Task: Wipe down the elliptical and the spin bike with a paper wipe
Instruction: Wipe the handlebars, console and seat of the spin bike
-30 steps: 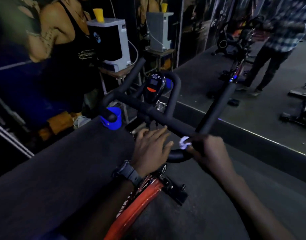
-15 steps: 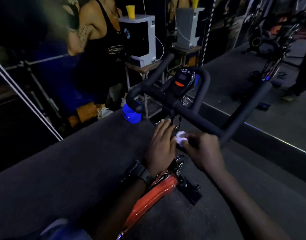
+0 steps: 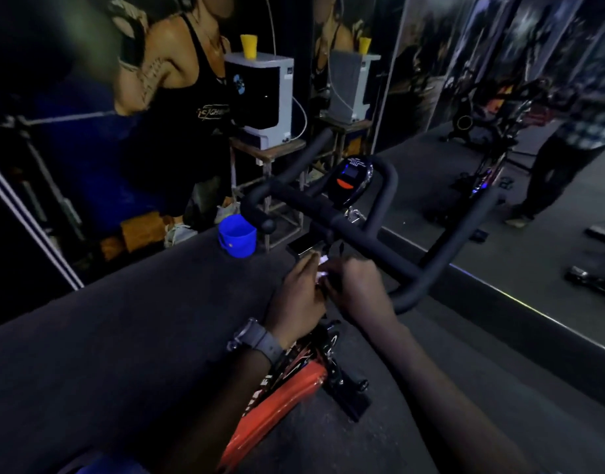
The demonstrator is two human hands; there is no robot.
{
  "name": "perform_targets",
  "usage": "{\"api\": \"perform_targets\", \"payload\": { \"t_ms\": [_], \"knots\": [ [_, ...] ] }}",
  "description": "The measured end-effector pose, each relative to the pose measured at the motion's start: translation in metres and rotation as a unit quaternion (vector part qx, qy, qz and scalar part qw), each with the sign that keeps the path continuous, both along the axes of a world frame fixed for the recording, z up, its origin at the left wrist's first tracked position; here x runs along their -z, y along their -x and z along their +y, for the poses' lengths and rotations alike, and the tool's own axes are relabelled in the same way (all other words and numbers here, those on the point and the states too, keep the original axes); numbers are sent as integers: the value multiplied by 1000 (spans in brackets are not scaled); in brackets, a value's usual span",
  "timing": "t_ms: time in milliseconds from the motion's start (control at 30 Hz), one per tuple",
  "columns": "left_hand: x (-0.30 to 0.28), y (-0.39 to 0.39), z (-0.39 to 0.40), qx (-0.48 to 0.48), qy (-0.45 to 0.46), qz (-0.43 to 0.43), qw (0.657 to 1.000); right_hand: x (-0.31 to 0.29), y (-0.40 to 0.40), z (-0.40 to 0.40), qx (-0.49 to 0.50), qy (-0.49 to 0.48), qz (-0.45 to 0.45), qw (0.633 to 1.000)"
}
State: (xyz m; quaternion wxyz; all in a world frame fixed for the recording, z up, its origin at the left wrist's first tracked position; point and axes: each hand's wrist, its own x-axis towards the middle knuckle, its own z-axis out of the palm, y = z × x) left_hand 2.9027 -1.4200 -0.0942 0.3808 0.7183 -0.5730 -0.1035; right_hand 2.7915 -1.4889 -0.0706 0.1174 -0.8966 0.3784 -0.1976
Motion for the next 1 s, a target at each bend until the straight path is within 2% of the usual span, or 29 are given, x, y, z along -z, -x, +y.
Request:
{"api": "perform_targets", "payload": {
  "t_ms": [167,233,333,433,533,700,833,1000],
  "knots": [
    [3,2,-5,-11,-9,-30,999,-3,99,0,82,25,-32,996],
    [3,11,-12,-14,-8,-97,995,-4,122,-15,116,30,-24,992],
    [-3,34,-22,40,-15,-206,978,-3,126,-49,155,44,-42,986],
    [0,56,-26,82,-9,-246,966,-7,124,-59,179,37,-57,981],
    [3,56,-28,84,26,-208,974,1,117,-31,130,13,-86,988],
    [-7,32,-22,90,49,-32,994,-1,73,-10,60,-94,-186,976],
    [-23,-10,8,2,89,9,996,-12,10,3,18,-127,-245,961],
    [-31,-79,88,-127,82,48,987,-14,-79,49,-119,-161,-238,950]
  ]
}}
